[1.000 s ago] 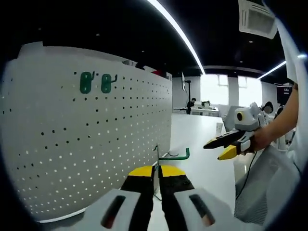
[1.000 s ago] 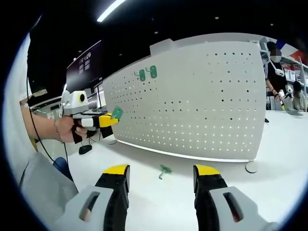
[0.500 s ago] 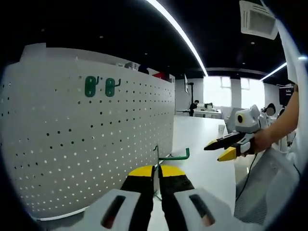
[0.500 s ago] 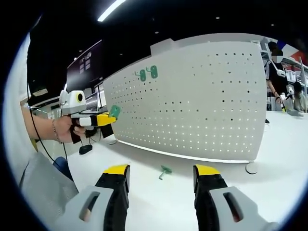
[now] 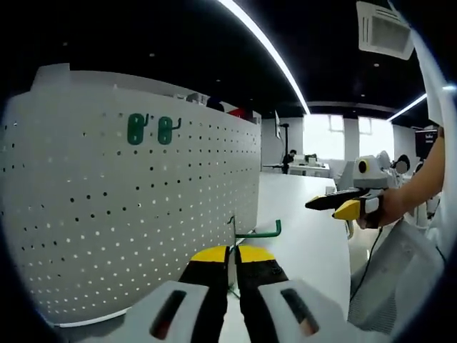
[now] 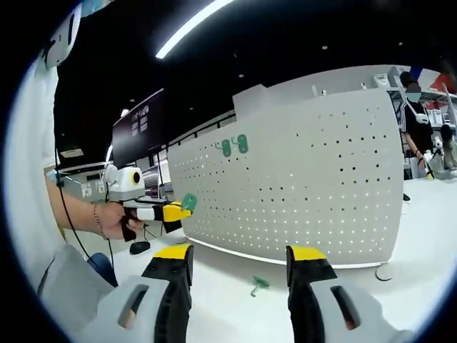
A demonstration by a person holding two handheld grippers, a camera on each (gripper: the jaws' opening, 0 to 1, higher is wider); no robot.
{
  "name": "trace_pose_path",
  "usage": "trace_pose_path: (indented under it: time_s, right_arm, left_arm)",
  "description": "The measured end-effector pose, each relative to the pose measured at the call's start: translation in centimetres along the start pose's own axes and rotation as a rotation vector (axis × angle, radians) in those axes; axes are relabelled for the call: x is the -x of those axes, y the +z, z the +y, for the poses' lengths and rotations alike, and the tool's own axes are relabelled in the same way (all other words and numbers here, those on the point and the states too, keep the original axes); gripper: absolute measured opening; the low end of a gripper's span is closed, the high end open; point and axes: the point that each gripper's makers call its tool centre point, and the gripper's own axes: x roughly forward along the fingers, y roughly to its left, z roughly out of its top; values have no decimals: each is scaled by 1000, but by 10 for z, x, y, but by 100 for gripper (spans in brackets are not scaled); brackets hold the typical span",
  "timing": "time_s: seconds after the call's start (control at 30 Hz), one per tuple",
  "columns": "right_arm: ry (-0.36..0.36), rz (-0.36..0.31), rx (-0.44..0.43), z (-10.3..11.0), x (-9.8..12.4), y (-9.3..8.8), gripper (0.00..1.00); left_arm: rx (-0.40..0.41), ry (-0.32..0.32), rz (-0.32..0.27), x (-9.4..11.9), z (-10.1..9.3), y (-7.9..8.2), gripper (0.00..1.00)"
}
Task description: Insert the hook assembly into the mounting plate slot until the hook locks in place.
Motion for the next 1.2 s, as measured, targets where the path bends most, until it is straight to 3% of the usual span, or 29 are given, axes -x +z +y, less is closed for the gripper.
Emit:
trace_pose_path:
  time_s: [0.2,1.2]
  right_arm:
    - [52,12,-26,11,-7,-3,45]
    - [195,-22,-63,57,-71,12,45]
  left_arm:
    - [-6,3,2,0,-1,1,3]
    - [4,19,-7,-2,-4,5,3]
